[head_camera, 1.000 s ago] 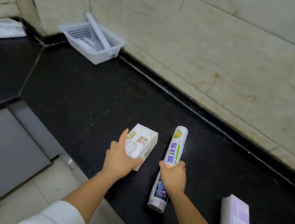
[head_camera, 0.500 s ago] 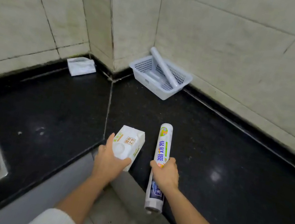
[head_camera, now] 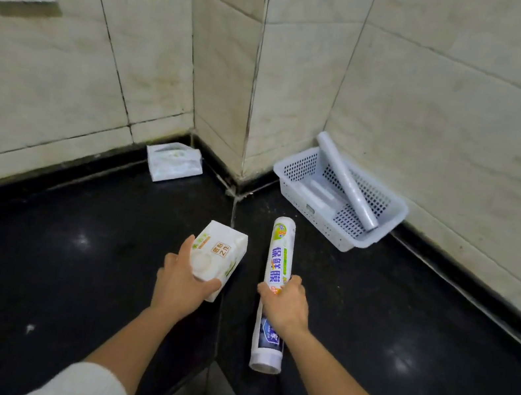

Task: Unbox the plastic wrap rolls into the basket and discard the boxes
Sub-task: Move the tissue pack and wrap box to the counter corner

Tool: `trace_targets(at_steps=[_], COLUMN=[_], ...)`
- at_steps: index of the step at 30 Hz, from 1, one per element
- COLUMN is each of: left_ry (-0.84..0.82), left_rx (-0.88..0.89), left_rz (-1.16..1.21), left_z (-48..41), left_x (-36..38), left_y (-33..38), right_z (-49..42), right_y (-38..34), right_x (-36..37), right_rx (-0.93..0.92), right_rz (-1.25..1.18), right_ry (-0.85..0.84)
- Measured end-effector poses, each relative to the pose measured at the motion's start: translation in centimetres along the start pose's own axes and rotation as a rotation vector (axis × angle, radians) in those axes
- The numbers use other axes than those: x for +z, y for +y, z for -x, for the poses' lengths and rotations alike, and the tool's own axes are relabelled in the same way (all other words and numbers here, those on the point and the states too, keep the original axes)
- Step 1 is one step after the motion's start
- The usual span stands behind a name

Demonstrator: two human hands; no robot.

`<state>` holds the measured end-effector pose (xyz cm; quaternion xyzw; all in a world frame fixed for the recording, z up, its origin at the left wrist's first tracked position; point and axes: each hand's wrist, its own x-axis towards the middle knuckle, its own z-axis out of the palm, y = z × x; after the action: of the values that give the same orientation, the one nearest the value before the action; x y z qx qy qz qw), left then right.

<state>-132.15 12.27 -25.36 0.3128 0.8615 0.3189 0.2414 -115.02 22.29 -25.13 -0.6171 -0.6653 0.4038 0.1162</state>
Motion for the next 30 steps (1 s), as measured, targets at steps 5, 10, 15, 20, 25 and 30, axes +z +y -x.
trace_targets(at_steps=[5, 10, 15, 20, 25, 30], left_ry=[0.014, -0.006, -0.026, -0.083, 0.005, 0.064], left_rx=[0.01, 0.045, 0.098, 0.124, 0.147, 0.373], left_rz=[-0.029, -0.074, -0.099, -0.134, -0.284, -0.253], left_z=[-7.4, -12.7, -17.4, -19.8, -18.9, -14.8], left_x=[-1.4, -3.0, -4.8, -5.0, -3.6, 0.1], left_y=[0.1, -0.7, -1.6, -2.8, -2.5, 1.2], right_z=[-5.5, -8.4, -9.6, -9.5, -9.5, -7.2], right_y=[-3.2, -5.1, -6.7, -7.0, -6.7, -4.0], right_x=[1.8, 4.1, 6.0, 7.3, 7.4, 4.9], right_rx=[0.008, 0.035, 0.069, 0.084, 0.112, 0.109], right_rz=[0.039, 0.052, 0.045, 0.081, 0.048, -0.091], right_ry=[-0.018, -0.017, 0.025, 0.027, 0.042, 0.142])
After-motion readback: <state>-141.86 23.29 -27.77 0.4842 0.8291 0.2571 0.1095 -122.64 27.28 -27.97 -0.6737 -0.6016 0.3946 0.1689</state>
